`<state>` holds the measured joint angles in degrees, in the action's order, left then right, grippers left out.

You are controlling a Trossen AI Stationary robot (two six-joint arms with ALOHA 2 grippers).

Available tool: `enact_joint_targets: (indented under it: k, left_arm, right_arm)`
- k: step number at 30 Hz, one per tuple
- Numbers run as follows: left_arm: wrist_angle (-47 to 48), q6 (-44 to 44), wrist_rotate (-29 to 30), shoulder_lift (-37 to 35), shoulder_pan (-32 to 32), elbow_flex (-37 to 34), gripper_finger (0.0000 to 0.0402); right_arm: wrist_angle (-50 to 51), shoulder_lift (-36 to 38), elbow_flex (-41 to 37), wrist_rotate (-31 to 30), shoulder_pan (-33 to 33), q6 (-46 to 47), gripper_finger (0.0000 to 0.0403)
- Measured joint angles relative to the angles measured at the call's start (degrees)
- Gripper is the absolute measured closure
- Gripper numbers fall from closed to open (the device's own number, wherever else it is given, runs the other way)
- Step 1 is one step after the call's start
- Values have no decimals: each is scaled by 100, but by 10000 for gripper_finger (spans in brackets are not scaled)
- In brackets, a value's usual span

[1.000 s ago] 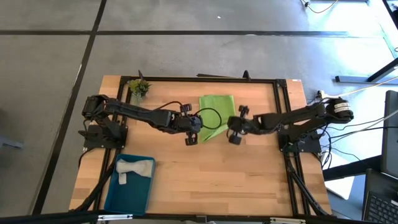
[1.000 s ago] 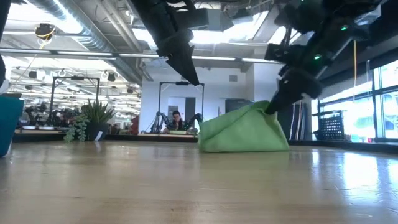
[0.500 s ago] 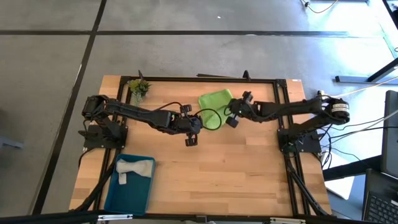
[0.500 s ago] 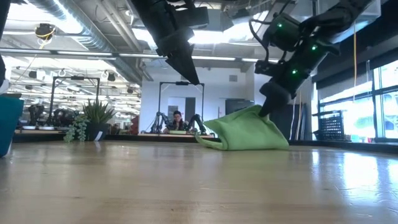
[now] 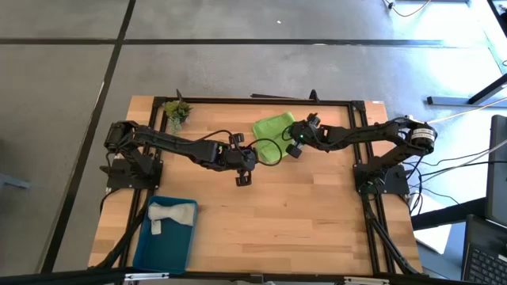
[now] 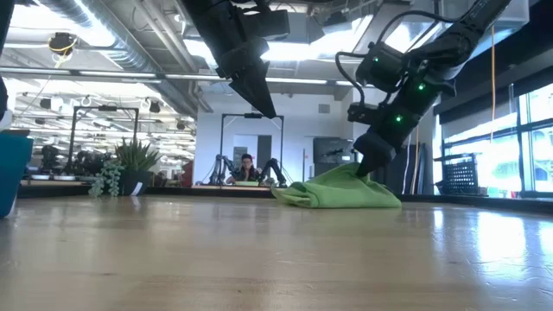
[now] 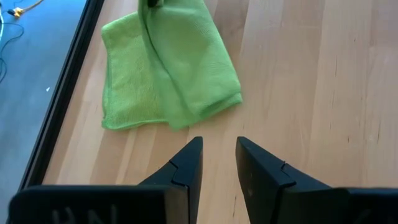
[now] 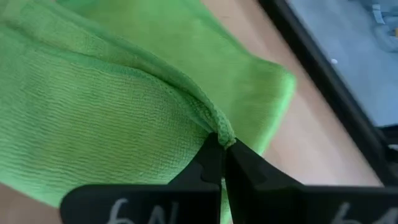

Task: Roll microfiber towels into tight, uniform cylinder then place into a basket
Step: Roll the green towel

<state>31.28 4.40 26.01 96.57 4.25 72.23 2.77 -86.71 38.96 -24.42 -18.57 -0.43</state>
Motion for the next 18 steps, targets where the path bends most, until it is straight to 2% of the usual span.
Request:
enact_joint_targets:
  k: [5, 18]
  left_arm:
    - [3, 2, -3, 0, 0, 0, 314]
    - [7, 4, -14, 0, 0, 0, 314]
  right_arm:
    - [-157, 1, 0, -382, -9, 13, 397]
    - [-311, 1, 0, -400, -88, 164, 395]
